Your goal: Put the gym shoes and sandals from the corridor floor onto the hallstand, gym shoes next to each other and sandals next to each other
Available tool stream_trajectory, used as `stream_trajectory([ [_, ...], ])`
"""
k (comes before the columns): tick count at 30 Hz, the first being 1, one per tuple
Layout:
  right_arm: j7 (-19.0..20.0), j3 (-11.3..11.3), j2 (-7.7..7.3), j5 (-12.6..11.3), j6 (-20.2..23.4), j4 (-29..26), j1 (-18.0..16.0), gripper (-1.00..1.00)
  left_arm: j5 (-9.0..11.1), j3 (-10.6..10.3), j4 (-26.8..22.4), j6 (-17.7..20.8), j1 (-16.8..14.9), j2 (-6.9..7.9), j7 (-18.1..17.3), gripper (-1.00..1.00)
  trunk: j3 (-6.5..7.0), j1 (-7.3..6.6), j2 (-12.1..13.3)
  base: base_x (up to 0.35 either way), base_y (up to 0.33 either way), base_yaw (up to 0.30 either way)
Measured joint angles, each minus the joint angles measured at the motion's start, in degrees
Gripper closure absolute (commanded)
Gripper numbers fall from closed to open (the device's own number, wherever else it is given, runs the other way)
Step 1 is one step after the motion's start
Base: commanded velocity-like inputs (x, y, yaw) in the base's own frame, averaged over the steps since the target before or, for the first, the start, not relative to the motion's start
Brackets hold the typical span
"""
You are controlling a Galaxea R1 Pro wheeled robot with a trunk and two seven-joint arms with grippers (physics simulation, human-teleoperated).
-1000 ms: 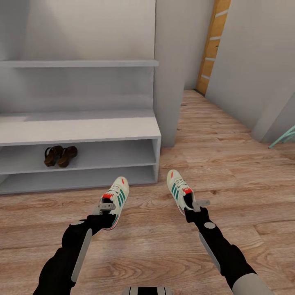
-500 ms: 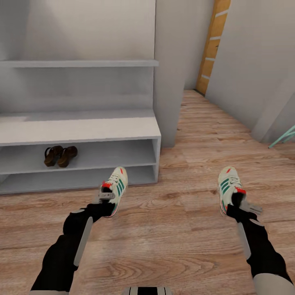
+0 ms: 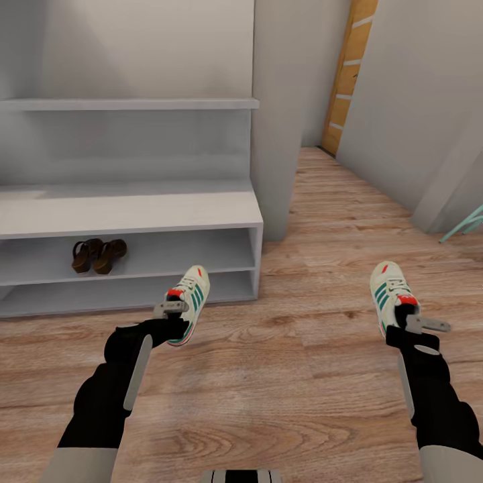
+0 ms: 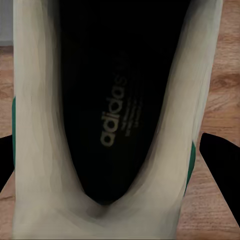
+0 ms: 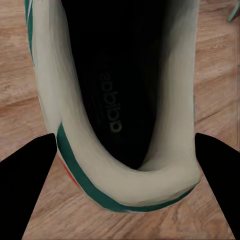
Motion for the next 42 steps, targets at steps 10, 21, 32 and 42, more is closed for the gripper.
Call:
stream_trajectory([
  [10,0.04,0.00,-0.01,1.00,0.13,0.11,0.00,1.00,0.11,-0.45,0.00,-0.19,0.11,0.00,0.01,1.00,0.00,0.00,0.00,0.092,-0.299,0.002],
  [21,0.09,0.00,-0.01,1.00,0.11,0.13,0.00,1.00,-0.31,-0.04,0.05,-0.31,0.11,0.00,0.06,1.00,0.00,0.00,0.00,0.085,-0.328,0.217],
  [32,0.09,0.04,0.05,1.01,0.13,0.13,0.00,1.00,-0.20,-0.14,1.14,-0.31,-0.25,0.02,0.04,1.00,0.00,0.00,0.00,0.096,-0.279,0.137],
  [42,0.08,0.03,0.06,1.05,0.11,0.09,0.00,1.00,-0.15,-0.40,9.39,-0.11,-9.15,0.10,0.15,1.00,0.00,0.00,0.00,0.015,-0.027,0.003],
])
